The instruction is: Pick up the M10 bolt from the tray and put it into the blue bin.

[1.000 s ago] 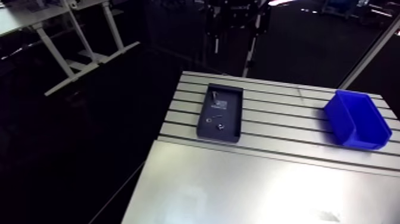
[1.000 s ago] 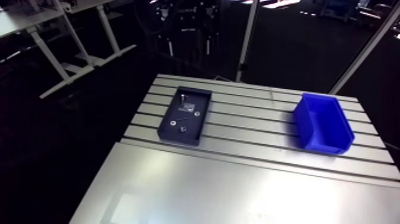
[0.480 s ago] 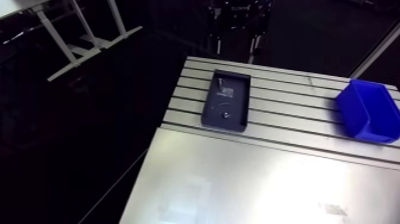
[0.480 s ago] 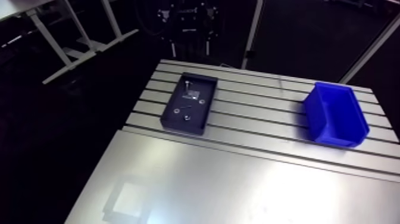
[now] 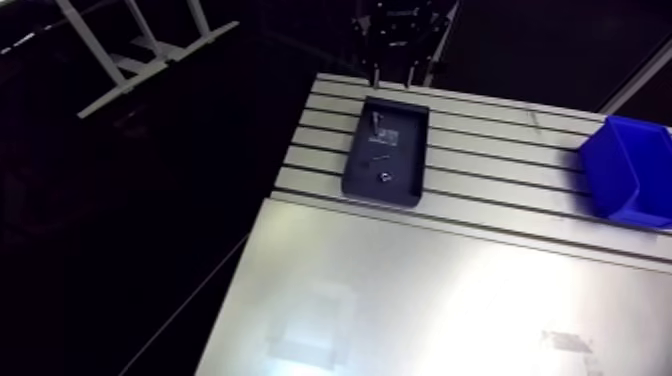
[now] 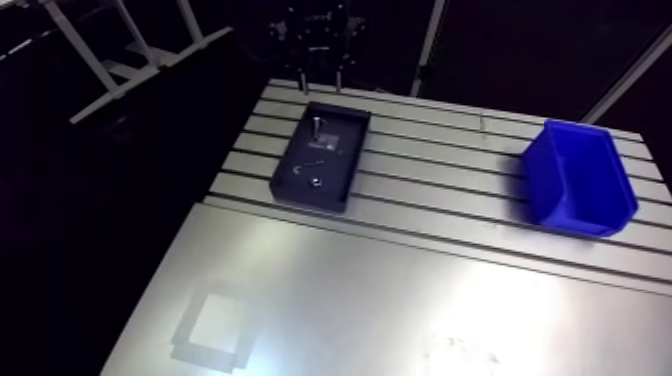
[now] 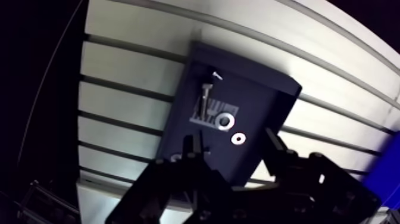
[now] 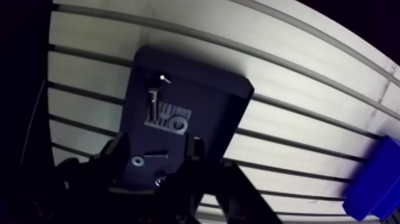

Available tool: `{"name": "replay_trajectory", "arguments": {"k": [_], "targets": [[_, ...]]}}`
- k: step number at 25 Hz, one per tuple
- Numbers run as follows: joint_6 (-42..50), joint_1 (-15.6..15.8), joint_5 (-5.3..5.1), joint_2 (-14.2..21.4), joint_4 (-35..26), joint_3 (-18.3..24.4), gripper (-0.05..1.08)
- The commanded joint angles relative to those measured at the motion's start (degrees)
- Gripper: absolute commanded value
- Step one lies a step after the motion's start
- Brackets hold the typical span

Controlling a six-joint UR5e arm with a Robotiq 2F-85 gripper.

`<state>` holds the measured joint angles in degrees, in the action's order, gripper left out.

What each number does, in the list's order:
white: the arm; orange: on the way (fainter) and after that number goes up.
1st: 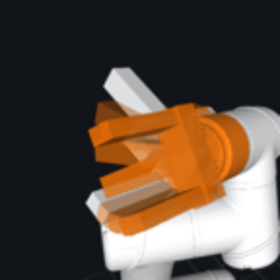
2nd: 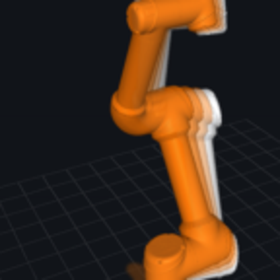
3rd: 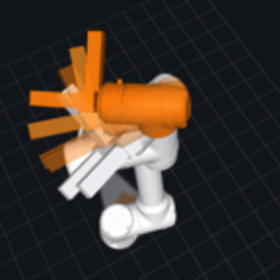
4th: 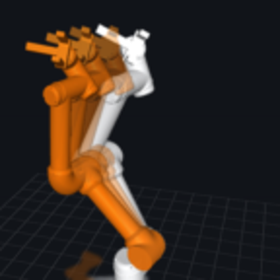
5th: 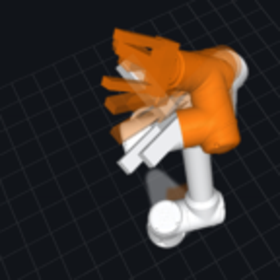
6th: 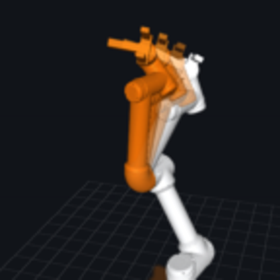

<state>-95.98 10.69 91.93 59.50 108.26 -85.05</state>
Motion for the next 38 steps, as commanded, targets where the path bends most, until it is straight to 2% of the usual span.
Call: {"name": "replay_trajectory", "arguments": {"k": [1, 3, 18, 23, 38], "targets": [[0.31, 0.03, -0.4, -1.37, 1.83, -0.51, 0.44], [0.92, 0.03, -0.83, -1.54, 1.91, -0.6, 0.44], [3.12, 0.03, -1.27, -1.63, 4.02, -3.32, 0.44], [3.3, -0.05, -2.15, -2.51, 5.96, -3.41, 0.46], [3.3, -0.05, -2.15, -4.27, 7.8, -4.38, 0.47]]}}
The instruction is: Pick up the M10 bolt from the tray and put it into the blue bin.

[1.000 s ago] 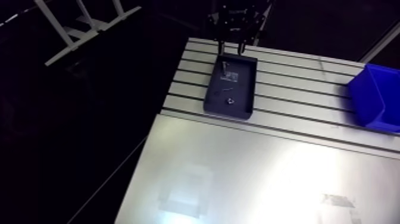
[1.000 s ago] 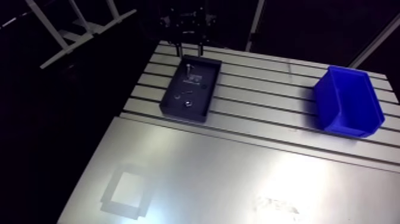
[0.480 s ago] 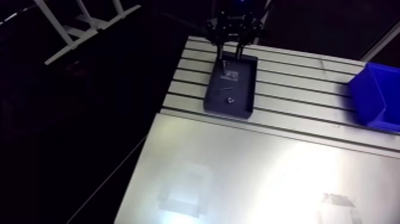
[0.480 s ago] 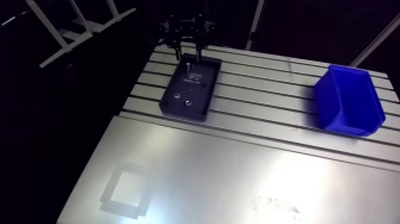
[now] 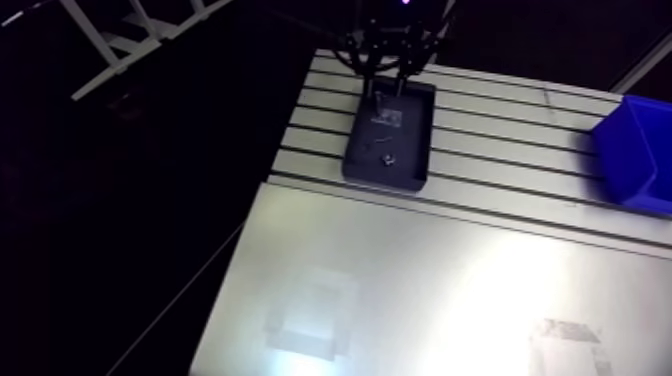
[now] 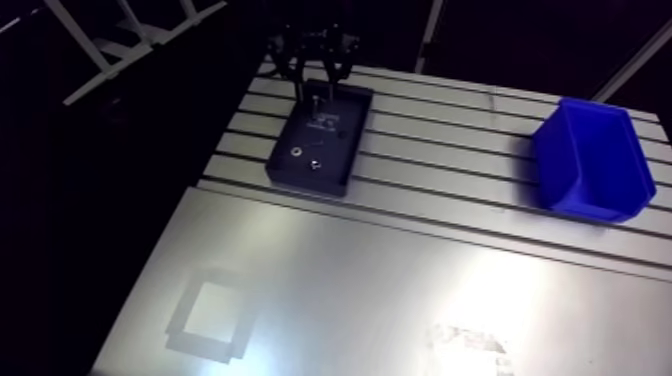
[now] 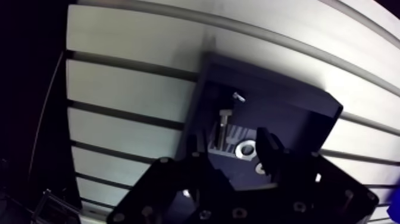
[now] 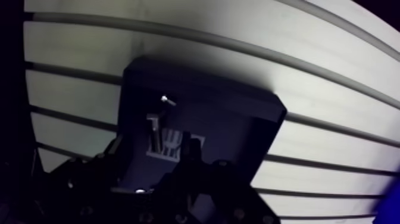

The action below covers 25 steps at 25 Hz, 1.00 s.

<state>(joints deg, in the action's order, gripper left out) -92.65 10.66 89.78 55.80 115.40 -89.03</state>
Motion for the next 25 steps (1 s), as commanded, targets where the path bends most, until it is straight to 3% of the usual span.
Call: {"name": "replay_trajectory", "arguments": {"k": [1, 25], "targets": [[-0.03, -0.02, -0.01, -0.57, 0.84, -0.49, 0.47], [-0.12, -0.02, -0.27, -0.83, 1.54, -1.37, 0.56]]}}
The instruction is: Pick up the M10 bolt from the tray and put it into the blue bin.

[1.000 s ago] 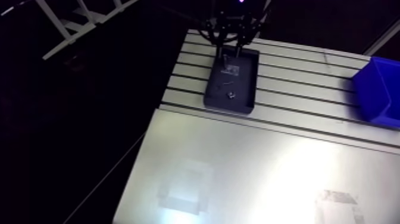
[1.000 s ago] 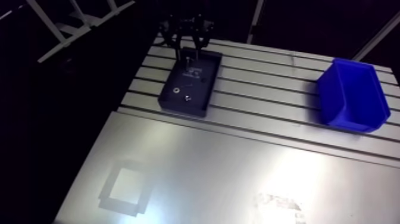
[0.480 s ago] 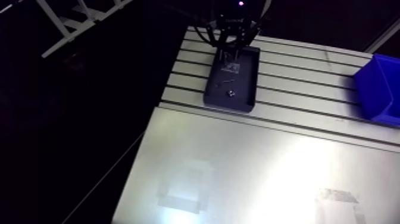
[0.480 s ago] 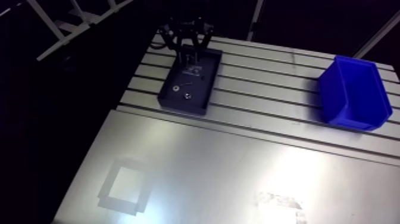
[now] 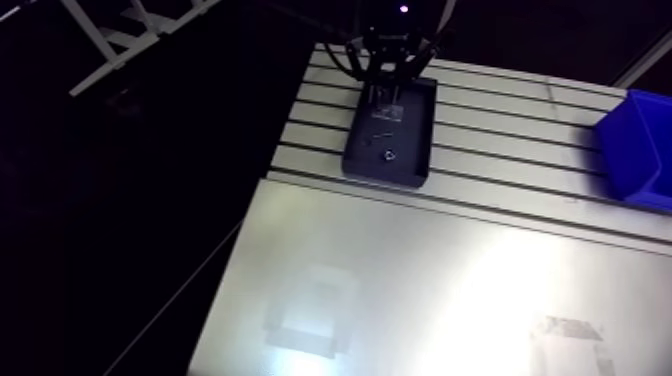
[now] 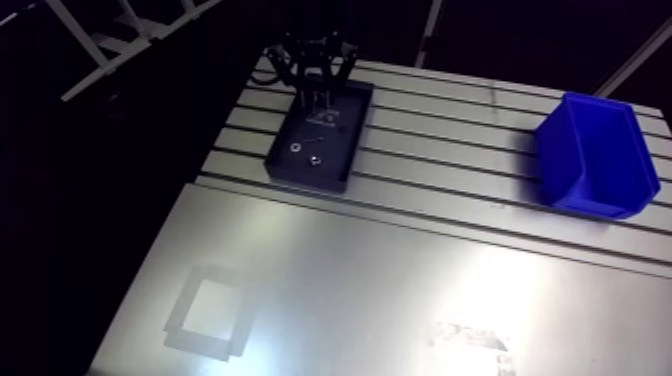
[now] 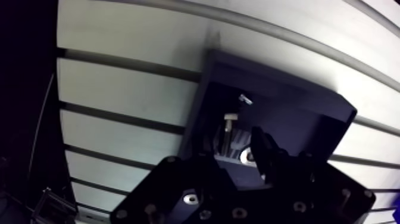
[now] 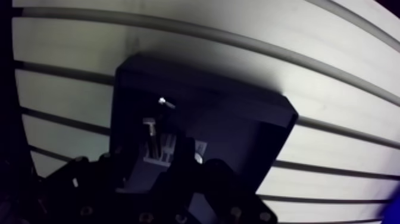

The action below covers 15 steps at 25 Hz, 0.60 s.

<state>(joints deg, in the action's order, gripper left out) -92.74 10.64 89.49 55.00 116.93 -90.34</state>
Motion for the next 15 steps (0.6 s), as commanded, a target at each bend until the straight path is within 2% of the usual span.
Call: {"name": "replay_trajectory", "arguments": {"k": [1, 15], "targets": [[-0.03, 0.0, 0.02, -0.03, 0.02, -0.05, 0.57], [-0.03, 0.0, -0.07, -0.3, 1.6, -0.23, 0.69]]}}
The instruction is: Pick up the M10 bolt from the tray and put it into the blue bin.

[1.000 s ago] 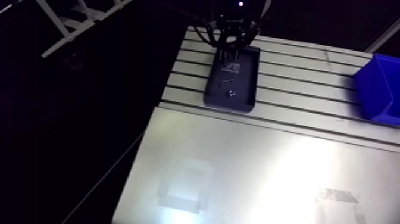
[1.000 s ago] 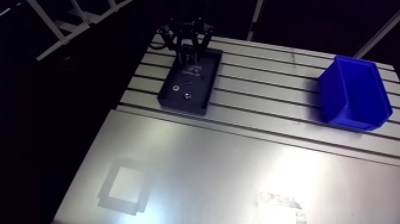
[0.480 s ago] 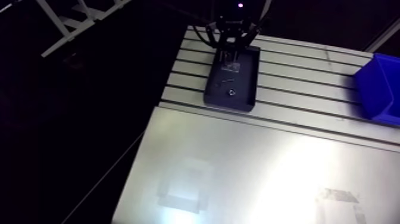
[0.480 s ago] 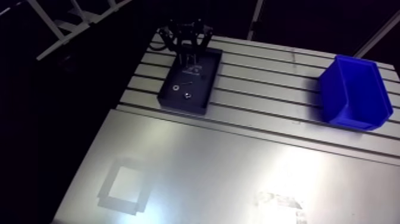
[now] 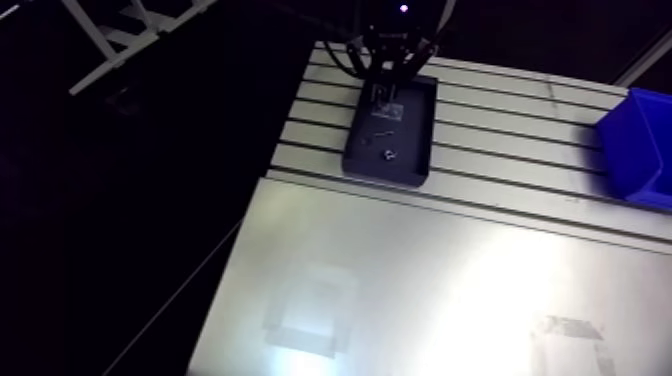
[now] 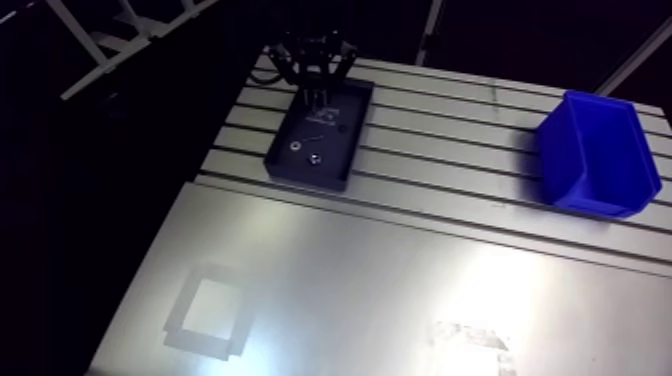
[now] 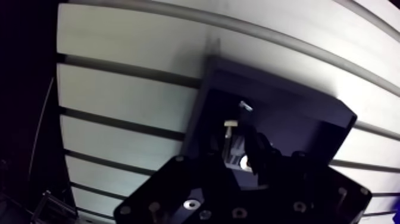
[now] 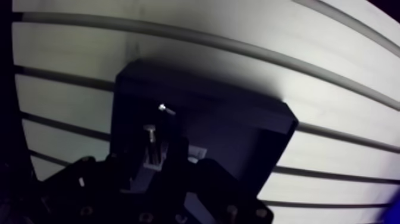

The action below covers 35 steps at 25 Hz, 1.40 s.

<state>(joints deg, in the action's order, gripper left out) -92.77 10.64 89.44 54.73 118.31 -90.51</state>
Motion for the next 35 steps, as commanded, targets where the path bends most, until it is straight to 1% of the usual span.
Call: {"name": "replay_trajectory", "arguments": {"k": [1, 5, 18, 27, 29, 31, 35], "targets": [[0.0, 0.0, -0.01, -0.03, 0.21, -0.14, 0.69], [0.0, -0.09, -0.01, 0.06, 0.21, -0.41, 0.69], [0.0, -0.09, -0.01, 0.24, 0.21, -0.41, 0.81], [0.0, -0.09, -0.01, 0.24, 0.21, -0.5, 0.82], [0.0, -0.09, -0.01, 0.24, 0.21, -0.41, 0.87], [0.0, -0.09, -0.01, 0.24, 0.21, -0.41, 0.89], [0.0, -0.09, -0.01, 0.68, 0.12, -0.41, 0.98]]}}
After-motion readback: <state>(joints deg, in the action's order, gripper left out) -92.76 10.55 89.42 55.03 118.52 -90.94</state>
